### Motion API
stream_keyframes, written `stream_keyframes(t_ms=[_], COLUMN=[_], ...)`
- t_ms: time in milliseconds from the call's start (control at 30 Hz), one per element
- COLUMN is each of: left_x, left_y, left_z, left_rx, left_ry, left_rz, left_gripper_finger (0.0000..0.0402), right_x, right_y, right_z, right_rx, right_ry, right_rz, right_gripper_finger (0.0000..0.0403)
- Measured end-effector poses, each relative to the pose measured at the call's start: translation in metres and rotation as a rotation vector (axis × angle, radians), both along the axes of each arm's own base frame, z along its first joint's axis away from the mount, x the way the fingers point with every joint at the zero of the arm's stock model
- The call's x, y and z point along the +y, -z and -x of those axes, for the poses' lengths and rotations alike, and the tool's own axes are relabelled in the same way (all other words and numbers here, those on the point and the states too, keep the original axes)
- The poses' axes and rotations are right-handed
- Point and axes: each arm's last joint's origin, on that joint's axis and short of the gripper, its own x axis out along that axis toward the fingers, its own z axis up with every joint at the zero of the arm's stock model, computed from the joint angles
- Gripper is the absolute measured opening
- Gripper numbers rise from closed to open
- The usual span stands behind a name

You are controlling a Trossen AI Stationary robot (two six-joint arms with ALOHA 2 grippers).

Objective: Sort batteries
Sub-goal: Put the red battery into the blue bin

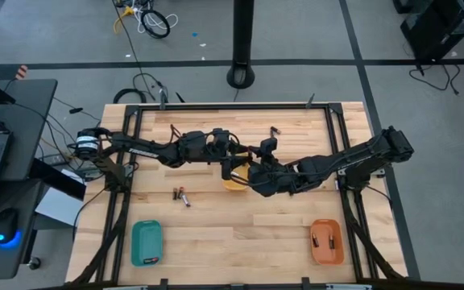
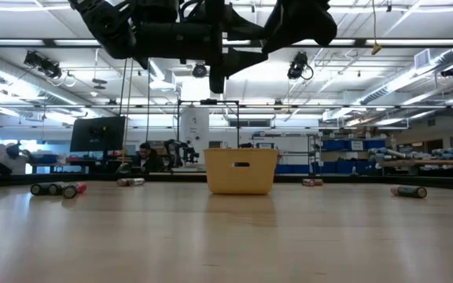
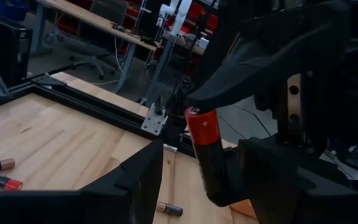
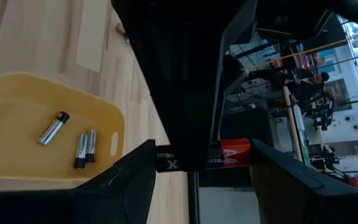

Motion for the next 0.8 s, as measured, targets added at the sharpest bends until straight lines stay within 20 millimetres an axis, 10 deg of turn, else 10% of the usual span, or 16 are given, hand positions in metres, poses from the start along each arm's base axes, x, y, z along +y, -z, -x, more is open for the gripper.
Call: stream_keyframes(t_ms=[467, 800], left_x=[0.0000, 0.0001], left_y=[-0.0022, -0.0036], left_z=[0.0001, 0.0004], left_rx=[-0.022, -0.040], left_ry=[0.002, -0.001], left_rz=[-0.078, -0.123], left_gripper_finger=[0.0047, 0.0047], right_x=[-0.0005, -0.0005], right_y=[-0.0001, -0.0008], right_z=[0.0003, 0.0002], right_rx=[0.009, -0.004], right_ry=[0.005, 0.009], right_rz=[0.021, 0.013], right_gripper_finger=[0.0232, 0.0245])
